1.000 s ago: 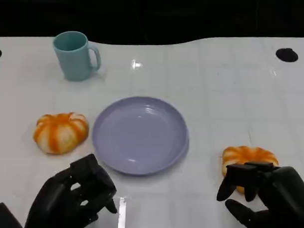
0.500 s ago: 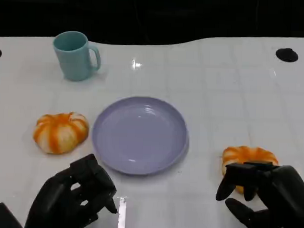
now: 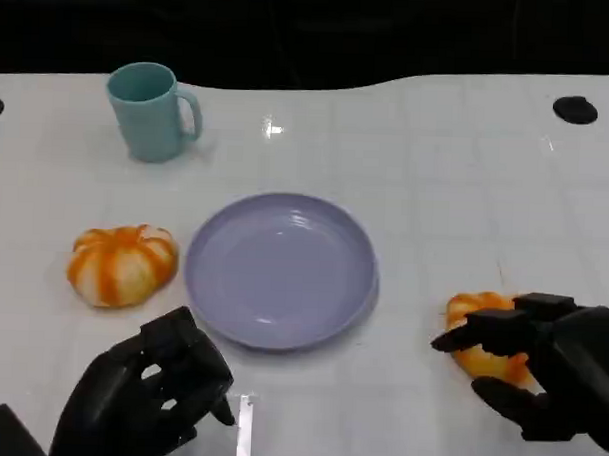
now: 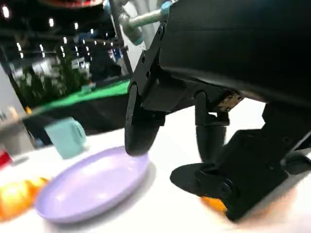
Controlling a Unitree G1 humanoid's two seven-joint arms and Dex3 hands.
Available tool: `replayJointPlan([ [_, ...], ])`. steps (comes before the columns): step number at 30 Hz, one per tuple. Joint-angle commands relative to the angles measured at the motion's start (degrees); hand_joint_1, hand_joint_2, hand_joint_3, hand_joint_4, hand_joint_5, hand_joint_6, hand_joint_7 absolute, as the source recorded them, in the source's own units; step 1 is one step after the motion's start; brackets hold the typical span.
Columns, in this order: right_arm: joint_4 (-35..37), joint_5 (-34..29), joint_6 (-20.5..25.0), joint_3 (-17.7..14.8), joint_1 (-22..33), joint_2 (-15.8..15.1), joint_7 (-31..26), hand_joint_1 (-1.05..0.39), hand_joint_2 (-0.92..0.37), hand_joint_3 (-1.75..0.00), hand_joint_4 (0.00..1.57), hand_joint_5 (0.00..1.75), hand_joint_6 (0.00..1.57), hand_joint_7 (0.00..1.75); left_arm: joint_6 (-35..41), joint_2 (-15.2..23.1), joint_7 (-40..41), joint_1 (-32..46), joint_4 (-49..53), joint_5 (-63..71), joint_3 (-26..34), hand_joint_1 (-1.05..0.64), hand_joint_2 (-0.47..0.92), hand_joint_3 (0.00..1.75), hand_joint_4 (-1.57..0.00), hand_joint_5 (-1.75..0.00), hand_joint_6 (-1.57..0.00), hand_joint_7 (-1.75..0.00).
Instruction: Grasp the bread from the table and place it into the plate.
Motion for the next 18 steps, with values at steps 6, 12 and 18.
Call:
replayJointPlan([
  [6,-14.5,-10.4,15.3,-0.6,2.6,-3.5,15.6,-0.55,-0.84,-0.03,0.19,0.31,0.35,0.00,0.6,0.6,0.5,0.1,-0.4,-0.1,0.8,-0.57,0.92,0.29,-0.63,-1.75,-0.60,-1.46],
  [12,-17.9,-16.1,19.8,0.8,3.0,-2.4,19.2,-0.66,-0.85,-0.01,0.13,0.30,0.28,0.00,0.6,0.5,0.5,0.2,-0.5,0.0,0.8,-0.57,0.92,0.30,-0.63,-1.75,-0.60,-1.46],
  [18,-16.5,-18.8,21.9,2.6,2.0,-2.0,19.6,-0.65,-0.83,0.00,0.13,0.32,0.27,0.00,1.0,0.5,0.6,0.1,-0.6,-0.1,0.8,-0.58,0.92,0.30,-0.63,-1.75,-0.60,-1.47],
])
